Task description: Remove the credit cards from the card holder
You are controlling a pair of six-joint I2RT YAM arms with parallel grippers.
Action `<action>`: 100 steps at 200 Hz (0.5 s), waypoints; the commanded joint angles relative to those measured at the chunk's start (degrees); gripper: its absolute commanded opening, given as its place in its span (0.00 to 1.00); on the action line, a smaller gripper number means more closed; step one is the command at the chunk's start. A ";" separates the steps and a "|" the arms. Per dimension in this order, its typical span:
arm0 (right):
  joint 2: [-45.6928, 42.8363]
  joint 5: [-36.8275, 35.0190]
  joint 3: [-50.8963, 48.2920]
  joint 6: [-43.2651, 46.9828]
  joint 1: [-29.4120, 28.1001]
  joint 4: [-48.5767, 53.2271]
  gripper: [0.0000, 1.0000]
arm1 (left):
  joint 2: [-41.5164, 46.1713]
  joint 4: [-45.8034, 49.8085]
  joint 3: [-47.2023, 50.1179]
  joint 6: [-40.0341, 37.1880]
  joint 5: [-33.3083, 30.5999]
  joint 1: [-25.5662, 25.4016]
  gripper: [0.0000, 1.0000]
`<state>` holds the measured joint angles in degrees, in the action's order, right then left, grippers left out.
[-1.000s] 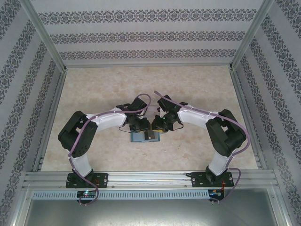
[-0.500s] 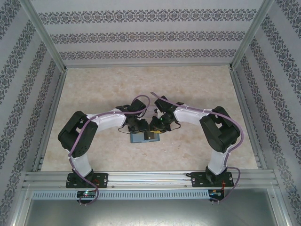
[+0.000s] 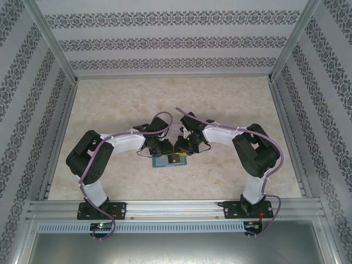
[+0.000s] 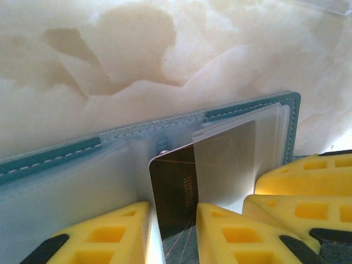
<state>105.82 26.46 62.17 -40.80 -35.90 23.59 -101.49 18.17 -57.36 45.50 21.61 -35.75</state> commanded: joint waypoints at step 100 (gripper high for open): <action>1.41 -2.59 -0.32 0.33 -0.47 2.77 0.26 | 3.14 0.98 -0.10 -1.61 1.50 -0.20 0.16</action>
<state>105.82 26.41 62.17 -40.77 -35.90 23.55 -100.03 17.58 -57.12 45.25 22.41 -35.73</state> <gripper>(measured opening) 0.263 0.166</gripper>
